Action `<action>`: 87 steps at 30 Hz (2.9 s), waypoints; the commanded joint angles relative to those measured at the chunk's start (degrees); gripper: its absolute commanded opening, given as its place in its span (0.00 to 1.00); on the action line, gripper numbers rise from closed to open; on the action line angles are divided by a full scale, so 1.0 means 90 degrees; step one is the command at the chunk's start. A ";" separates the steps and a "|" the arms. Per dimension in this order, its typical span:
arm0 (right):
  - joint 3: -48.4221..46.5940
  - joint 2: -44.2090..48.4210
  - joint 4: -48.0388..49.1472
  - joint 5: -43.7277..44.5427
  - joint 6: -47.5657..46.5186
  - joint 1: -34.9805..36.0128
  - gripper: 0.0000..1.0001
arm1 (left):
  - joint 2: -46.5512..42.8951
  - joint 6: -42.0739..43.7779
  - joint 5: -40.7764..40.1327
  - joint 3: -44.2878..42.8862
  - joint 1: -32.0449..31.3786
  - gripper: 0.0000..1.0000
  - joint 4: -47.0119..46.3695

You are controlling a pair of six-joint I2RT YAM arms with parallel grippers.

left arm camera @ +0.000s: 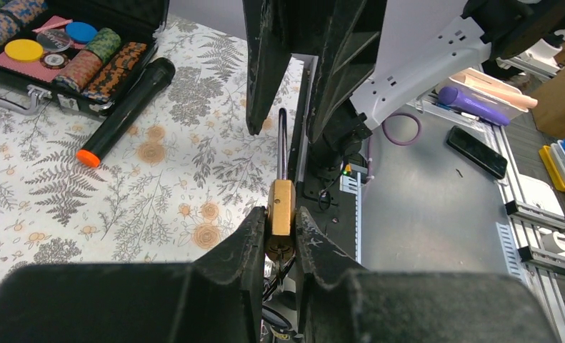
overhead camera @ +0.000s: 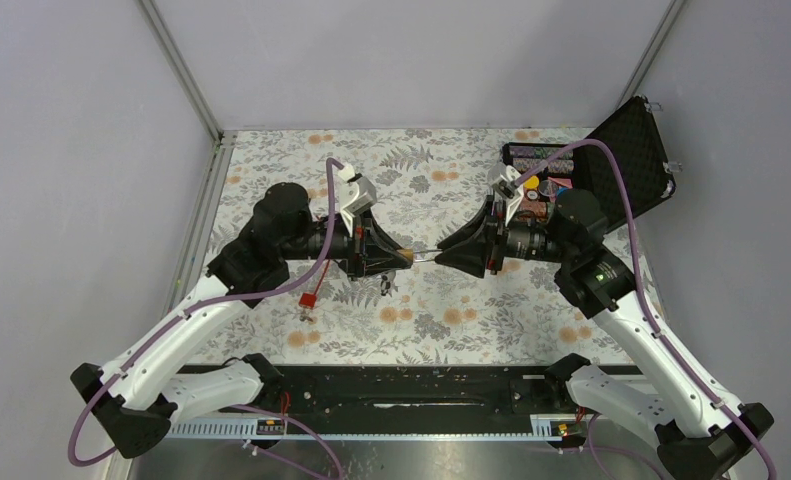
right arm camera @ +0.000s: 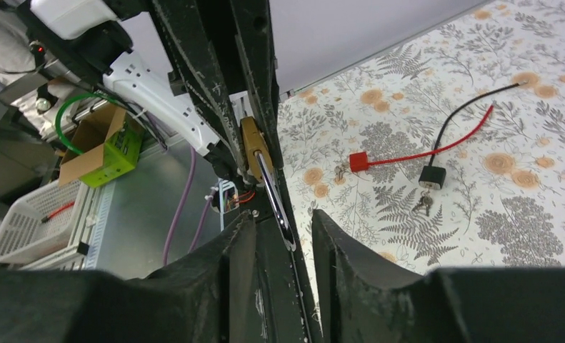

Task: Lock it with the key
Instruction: Lock the lock.

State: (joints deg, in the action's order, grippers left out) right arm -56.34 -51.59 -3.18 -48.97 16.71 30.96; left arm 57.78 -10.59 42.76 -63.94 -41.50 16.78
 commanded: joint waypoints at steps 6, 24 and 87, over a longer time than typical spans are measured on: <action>-0.0095 0.0085 0.0828 -0.0685 0.0227 -0.0020 0.04 | -0.0153 -0.0292 0.0567 -0.0287 0.0032 0.00 -0.0795; 0.0302 0.0324 0.1330 0.1211 0.0214 0.0709 0.00 | -0.0006 -0.1644 0.1229 0.0238 0.0029 0.00 -0.2250; -0.0704 -0.1142 -0.1789 0.0290 -0.0844 0.1239 0.00 | 0.1304 0.1260 0.2113 0.0739 -0.0150 0.45 -0.0146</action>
State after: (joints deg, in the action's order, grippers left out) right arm -59.96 -61.82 -22.79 -43.31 8.03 42.26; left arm 68.05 1.45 59.40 -55.83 -42.68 18.50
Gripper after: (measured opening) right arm 0.032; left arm 0.526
